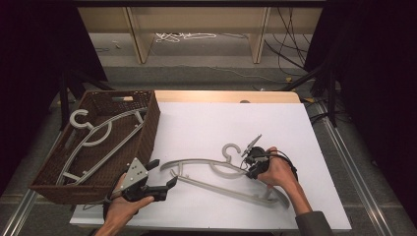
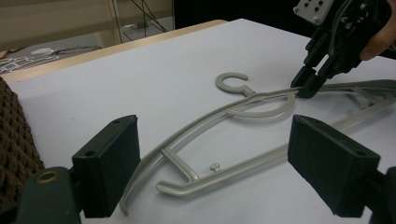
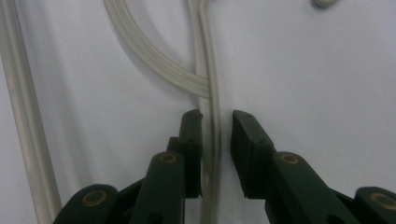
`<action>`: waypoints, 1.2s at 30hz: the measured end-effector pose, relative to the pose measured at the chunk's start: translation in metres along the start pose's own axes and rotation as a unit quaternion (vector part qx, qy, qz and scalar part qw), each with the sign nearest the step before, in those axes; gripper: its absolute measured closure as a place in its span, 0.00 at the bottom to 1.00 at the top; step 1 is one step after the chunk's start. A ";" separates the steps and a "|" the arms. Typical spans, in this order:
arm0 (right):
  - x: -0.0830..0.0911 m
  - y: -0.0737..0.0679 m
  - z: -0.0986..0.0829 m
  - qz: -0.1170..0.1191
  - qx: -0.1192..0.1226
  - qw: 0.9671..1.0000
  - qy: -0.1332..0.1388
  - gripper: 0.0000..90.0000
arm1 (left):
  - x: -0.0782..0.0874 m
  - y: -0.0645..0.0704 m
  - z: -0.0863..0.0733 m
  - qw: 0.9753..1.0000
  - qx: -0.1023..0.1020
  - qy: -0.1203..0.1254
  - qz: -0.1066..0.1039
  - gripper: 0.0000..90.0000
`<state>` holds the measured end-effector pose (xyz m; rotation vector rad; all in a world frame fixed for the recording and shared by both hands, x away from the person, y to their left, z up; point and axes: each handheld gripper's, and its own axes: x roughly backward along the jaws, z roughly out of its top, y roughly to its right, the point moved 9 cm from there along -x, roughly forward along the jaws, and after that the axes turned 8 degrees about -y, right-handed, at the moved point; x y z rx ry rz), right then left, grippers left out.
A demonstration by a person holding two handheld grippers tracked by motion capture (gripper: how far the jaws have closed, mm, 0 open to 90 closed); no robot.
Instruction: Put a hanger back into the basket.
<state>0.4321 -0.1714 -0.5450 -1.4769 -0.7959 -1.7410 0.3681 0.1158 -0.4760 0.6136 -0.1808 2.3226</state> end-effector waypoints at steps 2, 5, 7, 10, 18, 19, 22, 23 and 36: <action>0.000 0.000 0.000 -0.004 0.007 1.000 -0.003 0.84 | 0.000 0.000 0.000 1.000 0.002 -0.004 0.003 0.19; 0.000 -0.001 0.001 -0.009 0.015 1.000 -0.007 0.86 | 0.000 0.000 0.000 1.000 -0.001 -0.003 0.002 0.19; 0.000 -0.001 0.001 -0.010 0.017 1.000 -0.006 0.86 | 0.000 0.000 -0.001 1.000 -0.002 -0.004 0.002 0.19; 0.001 -0.003 0.001 -0.007 0.030 1.000 -0.002 0.91 | -0.003 0.000 -0.001 1.000 0.007 -0.008 -0.001 0.19; 0.011 -0.006 0.004 -0.037 0.069 0.997 0.023 0.91 | -0.014 0.009 0.012 1.000 -0.007 -0.012 -0.013 0.19; 0.013 -0.005 0.005 -0.047 0.073 0.996 0.026 0.91 | -0.017 0.008 0.013 1.000 -0.014 -0.017 -0.011 0.19; 0.020 -0.006 0.004 -0.056 0.083 0.994 0.034 0.91 | -0.026 0.011 0.017 0.999 -0.020 -0.031 -0.013 0.20; 0.023 -0.006 0.005 -0.060 0.085 0.994 0.038 0.91 | -0.030 0.011 0.020 0.999 -0.023 -0.034 -0.012 0.21; 0.051 -0.015 0.007 -0.093 0.120 0.986 0.065 0.91 | -0.085 0.032 0.049 0.990 -0.077 -0.116 -0.027 0.29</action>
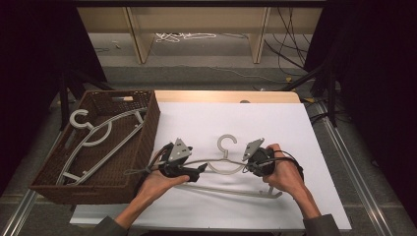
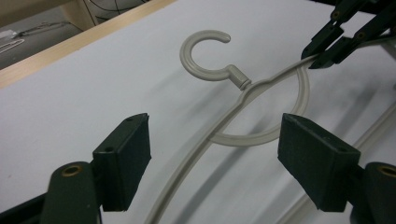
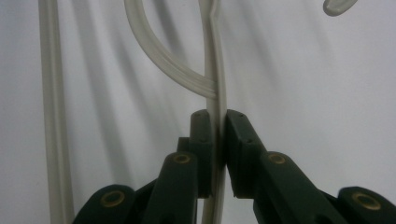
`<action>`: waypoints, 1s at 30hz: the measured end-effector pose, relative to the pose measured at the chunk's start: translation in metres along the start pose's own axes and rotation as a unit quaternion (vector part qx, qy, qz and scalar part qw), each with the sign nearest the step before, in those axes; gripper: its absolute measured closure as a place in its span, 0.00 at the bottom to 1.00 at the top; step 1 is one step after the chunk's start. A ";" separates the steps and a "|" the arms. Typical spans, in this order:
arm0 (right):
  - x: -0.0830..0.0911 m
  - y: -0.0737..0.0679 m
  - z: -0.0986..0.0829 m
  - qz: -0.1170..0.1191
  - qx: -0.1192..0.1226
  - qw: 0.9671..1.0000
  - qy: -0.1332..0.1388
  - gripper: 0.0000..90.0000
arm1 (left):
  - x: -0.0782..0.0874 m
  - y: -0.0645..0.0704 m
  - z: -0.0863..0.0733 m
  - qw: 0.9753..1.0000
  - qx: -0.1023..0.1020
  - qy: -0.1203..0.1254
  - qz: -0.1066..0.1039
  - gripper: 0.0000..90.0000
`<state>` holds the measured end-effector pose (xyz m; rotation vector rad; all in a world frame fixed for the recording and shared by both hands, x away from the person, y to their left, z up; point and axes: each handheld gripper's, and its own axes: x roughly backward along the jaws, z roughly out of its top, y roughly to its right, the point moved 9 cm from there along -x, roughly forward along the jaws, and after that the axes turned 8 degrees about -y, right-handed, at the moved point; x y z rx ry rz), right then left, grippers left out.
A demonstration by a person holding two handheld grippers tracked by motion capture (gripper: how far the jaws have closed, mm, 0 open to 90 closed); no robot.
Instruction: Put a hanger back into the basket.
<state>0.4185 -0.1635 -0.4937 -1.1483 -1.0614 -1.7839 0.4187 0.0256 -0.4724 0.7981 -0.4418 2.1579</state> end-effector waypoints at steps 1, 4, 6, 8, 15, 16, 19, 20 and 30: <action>0.001 0.000 0.001 -0.002 0.004 1.000 0.004 0.91 | -0.005 0.001 0.002 1.000 -0.002 -0.002 -0.001 0.29; 0.006 0.000 0.002 -0.009 0.008 1.000 0.005 0.91 | -0.018 0.003 0.004 1.000 -0.015 -0.019 -0.003 0.30; 0.009 -0.001 0.004 -0.011 0.014 1.000 0.009 0.91 | -0.024 0.004 0.004 0.999 -0.021 -0.026 -0.002 0.34; 0.011 -0.002 0.005 -0.012 0.018 1.000 0.008 0.91 | -0.027 0.004 0.003 0.999 -0.023 -0.034 -0.005 0.35; 0.014 -0.005 0.009 -0.016 0.029 0.999 0.011 0.91 | -0.033 0.009 0.005 0.998 -0.045 -0.046 -0.019 0.40; 0.015 -0.005 0.010 -0.014 0.028 0.999 0.012 0.91 | -0.035 0.010 0.005 0.997 -0.049 -0.048 -0.021 0.41; 0.017 -0.006 0.011 -0.017 0.033 0.999 0.013 0.91 | -0.040 0.011 0.005 0.996 -0.058 -0.062 -0.024 0.47; 0.017 -0.007 0.012 -0.017 0.035 0.999 0.015 0.91 | -0.042 0.012 0.005 0.996 -0.057 -0.066 -0.024 0.48; 0.022 -0.009 0.016 -0.024 0.049 0.998 0.018 0.91 | -0.046 0.020 0.010 0.989 -0.119 -0.082 -0.027 0.77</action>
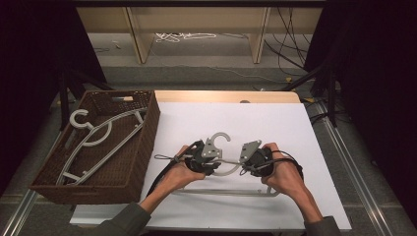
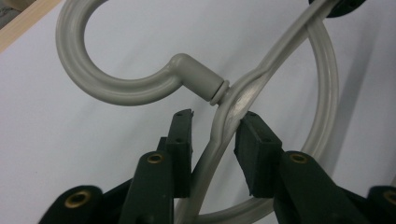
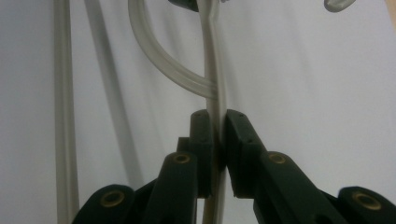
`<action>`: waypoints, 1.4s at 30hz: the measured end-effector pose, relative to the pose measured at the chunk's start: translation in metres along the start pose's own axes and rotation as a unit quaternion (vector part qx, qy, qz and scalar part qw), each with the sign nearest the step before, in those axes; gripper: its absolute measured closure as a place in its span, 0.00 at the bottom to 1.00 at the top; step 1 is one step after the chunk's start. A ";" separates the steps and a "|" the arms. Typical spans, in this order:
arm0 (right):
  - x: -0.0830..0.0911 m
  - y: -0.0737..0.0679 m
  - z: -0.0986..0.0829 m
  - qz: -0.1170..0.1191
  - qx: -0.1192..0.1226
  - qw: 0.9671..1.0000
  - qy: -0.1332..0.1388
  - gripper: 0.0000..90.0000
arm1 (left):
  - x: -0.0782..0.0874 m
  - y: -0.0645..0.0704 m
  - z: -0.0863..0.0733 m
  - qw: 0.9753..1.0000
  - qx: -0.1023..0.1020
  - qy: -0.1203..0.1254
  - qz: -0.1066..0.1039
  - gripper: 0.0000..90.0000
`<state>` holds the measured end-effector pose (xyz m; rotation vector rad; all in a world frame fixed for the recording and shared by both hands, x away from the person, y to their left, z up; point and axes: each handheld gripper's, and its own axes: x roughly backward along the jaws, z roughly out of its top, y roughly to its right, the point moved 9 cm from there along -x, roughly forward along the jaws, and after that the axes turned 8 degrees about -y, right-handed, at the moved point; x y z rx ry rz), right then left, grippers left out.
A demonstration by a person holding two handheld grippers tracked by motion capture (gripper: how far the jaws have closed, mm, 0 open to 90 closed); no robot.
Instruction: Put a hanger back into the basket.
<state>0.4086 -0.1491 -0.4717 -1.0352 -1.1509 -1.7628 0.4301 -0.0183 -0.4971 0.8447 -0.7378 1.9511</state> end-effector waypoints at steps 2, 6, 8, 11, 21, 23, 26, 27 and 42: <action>0.001 0.000 0.000 0.002 0.003 1.000 0.003 0.91 | 0.003 0.001 0.001 1.000 -0.017 -0.001 0.005 0.79; 0.002 0.006 0.001 -0.012 0.008 1.000 0.016 0.89 | 0.013 0.006 0.002 0.999 -0.045 -0.010 0.016 0.85; 0.004 0.011 0.001 -0.021 -0.002 0.999 0.027 0.86 | 0.018 0.007 0.004 0.998 -0.060 -0.009 0.017 0.87; 0.009 0.016 0.001 -0.034 -0.019 0.998 0.043 0.82 | 0.023 0.008 0.006 0.998 -0.058 -0.001 0.013 0.89; 0.029 0.036 0.016 -0.037 -0.170 0.971 0.165 0.41 | 0.039 -0.014 0.004 0.999 -0.026 0.012 0.027 0.90; 0.035 0.040 0.018 -0.040 -0.194 0.962 0.190 0.37 | 0.043 -0.020 0.002 0.999 -0.018 0.014 0.030 0.90; 0.041 0.042 0.019 -0.036 -0.232 0.947 0.221 0.33 | 0.049 -0.028 0.000 0.999 -0.005 0.016 0.036 0.90; 0.044 0.045 0.018 -0.045 -0.238 0.941 0.235 0.30 | 0.051 -0.030 -0.001 0.999 0.000 0.018 0.040 0.90; 0.049 0.025 0.004 -0.049 -0.288 0.903 0.315 0.28 | 0.082 -0.054 0.003 0.997 0.053 0.042 0.040 0.90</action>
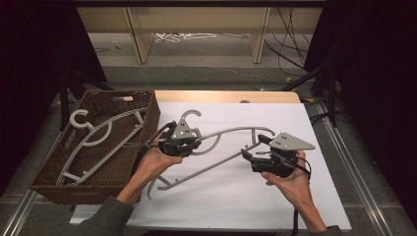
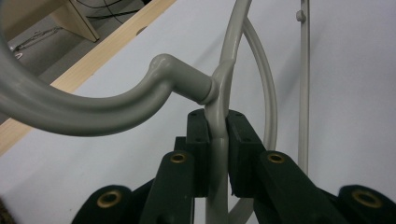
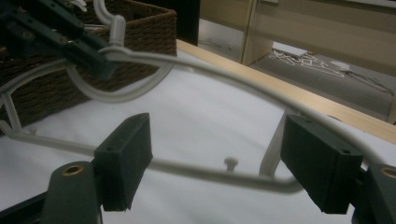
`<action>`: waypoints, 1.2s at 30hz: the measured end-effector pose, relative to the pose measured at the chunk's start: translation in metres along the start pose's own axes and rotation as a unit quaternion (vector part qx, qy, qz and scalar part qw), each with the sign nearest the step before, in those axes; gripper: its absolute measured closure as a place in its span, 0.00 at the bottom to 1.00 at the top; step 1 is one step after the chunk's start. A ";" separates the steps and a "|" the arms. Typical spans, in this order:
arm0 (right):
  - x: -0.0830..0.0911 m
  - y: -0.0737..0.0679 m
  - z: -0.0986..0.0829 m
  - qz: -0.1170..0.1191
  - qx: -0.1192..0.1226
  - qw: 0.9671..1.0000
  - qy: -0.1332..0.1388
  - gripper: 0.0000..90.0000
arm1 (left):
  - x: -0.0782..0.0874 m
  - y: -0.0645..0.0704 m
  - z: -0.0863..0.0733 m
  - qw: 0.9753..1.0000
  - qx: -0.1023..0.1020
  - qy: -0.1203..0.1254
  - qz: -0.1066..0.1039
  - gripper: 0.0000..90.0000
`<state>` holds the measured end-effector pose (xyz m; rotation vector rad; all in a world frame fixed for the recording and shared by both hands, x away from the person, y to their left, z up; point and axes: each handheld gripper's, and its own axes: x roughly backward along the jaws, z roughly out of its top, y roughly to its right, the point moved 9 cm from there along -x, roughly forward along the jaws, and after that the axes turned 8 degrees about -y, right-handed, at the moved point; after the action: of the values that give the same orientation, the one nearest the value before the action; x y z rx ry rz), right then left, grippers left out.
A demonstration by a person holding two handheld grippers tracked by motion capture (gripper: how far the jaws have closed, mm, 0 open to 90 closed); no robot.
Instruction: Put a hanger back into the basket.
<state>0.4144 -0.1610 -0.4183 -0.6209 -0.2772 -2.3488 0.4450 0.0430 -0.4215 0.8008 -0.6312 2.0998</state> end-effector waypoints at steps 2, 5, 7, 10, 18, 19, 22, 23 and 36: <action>0.003 -0.001 -0.002 -0.001 -0.005 1.000 0.008 0.27 | 0.003 -0.002 0.001 1.000 0.003 0.000 -0.003 0.90; 0.004 -0.004 -0.007 0.001 -0.011 1.000 0.016 0.25 | 0.009 -0.004 0.007 0.999 0.033 0.015 -0.014 0.90; 0.003 -0.007 -0.010 0.003 -0.011 1.000 0.017 0.25 | 0.013 -0.004 0.010 0.999 0.037 0.016 -0.020 0.90; 0.000 -0.011 -0.015 0.003 -0.011 1.000 0.016 0.24 | 0.020 -0.004 0.012 0.999 0.038 0.016 -0.027 0.90; -0.003 -0.021 -0.022 0.009 -0.005 1.000 0.015 0.24 | 0.039 -0.006 0.019 0.998 0.040 0.017 -0.037 0.90; -0.002 -0.021 -0.023 0.005 -0.004 1.000 0.012 0.24 | 0.045 -0.007 0.023 0.998 0.042 0.015 -0.039 0.90; -0.001 -0.023 -0.026 0.010 -0.007 1.000 0.016 0.24 | 0.056 -0.009 0.029 0.998 0.039 0.016 -0.039 0.90; 0.000 -0.023 -0.027 0.011 -0.006 1.000 0.014 0.24 | 0.059 -0.010 0.030 0.998 0.041 0.016 -0.039 0.90; -0.002 -0.031 -0.037 0.024 -0.021 0.999 0.011 0.22 | 0.101 -0.044 0.029 0.997 0.060 0.036 -0.013 0.90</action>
<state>0.3821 -0.1498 -0.4520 -0.6146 -0.2016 -2.3194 0.4400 0.0982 -0.3218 0.7918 -0.4580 2.1476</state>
